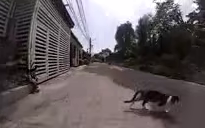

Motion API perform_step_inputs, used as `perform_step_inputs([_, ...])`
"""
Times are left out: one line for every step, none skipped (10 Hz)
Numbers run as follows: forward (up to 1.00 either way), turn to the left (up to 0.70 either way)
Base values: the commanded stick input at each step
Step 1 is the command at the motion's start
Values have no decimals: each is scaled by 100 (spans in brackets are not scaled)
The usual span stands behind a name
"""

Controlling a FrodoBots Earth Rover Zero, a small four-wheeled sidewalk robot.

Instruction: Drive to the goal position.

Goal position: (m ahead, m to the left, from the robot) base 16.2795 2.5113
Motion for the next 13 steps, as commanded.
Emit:
perform_step_inputs([100,27])
perform_step_inputs([100,27])
perform_step_inputs([100,7])
perform_step_inputs([100,0])
perform_step_inputs([100,0])
perform_step_inputs([100,0])
perform_step_inputs([100,0])
perform_step_inputs([100,0])
perform_step_inputs([100,-9])
perform_step_inputs([100,-27])
perform_step_inputs([100,-27])
perform_step_inputs([100,-27])
perform_step_inputs([100,-27])
